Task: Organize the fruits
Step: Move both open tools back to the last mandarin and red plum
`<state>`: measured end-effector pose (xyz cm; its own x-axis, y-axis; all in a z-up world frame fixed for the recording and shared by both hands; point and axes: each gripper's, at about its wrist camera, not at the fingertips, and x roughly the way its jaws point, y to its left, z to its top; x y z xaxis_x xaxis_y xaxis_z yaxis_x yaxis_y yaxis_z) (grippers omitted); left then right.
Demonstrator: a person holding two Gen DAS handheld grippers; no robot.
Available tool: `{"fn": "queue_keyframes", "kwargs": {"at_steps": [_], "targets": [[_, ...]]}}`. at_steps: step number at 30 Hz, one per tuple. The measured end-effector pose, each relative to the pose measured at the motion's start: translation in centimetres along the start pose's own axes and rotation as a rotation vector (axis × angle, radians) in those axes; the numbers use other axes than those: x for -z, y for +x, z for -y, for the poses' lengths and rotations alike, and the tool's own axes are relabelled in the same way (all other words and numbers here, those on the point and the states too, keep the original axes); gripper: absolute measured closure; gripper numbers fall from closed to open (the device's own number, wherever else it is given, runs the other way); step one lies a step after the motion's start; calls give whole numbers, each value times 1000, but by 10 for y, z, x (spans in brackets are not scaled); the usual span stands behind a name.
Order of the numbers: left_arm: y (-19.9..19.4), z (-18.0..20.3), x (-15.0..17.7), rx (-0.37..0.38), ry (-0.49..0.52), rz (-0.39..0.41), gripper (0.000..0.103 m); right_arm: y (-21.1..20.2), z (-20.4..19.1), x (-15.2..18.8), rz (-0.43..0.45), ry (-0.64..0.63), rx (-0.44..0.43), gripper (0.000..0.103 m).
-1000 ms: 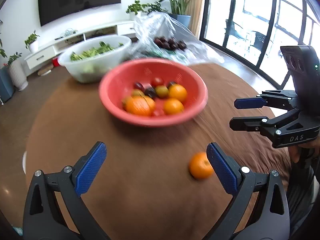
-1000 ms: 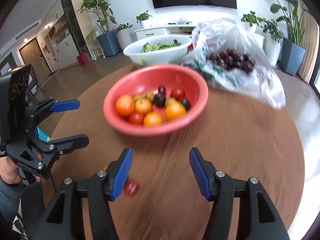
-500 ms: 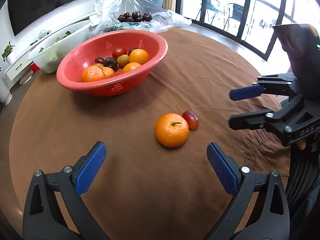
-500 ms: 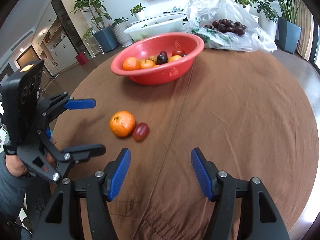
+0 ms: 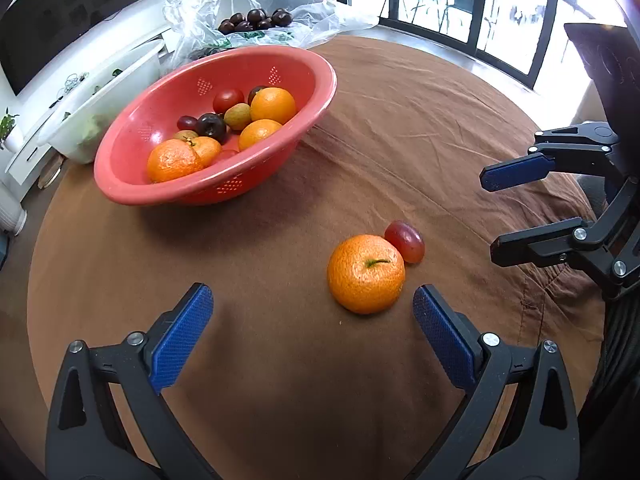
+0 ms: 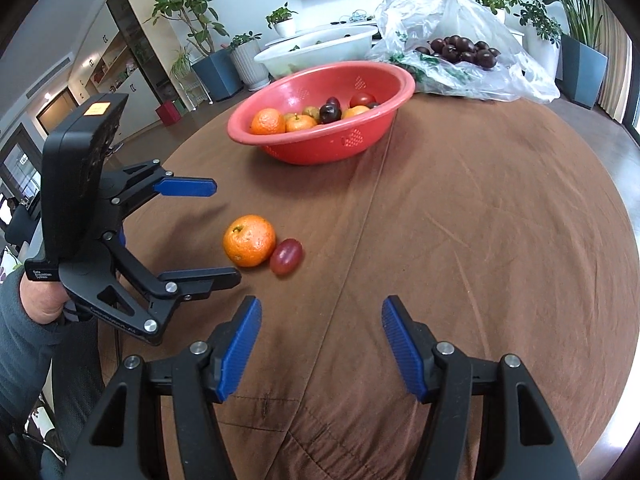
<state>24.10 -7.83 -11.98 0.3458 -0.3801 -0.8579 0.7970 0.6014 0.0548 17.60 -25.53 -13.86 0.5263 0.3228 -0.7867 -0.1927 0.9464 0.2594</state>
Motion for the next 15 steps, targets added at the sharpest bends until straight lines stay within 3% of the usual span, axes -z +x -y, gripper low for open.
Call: {"fn": "queue_keyframes", "kwargs": {"at_steps": [9,15], "targets": [[6,-3,-5,49,9,-10,2,2,2,-1,-6,3,1,37],[8,-4,-4,76,1,-11,14,3,2,-2,-4,2,3,37]]}}
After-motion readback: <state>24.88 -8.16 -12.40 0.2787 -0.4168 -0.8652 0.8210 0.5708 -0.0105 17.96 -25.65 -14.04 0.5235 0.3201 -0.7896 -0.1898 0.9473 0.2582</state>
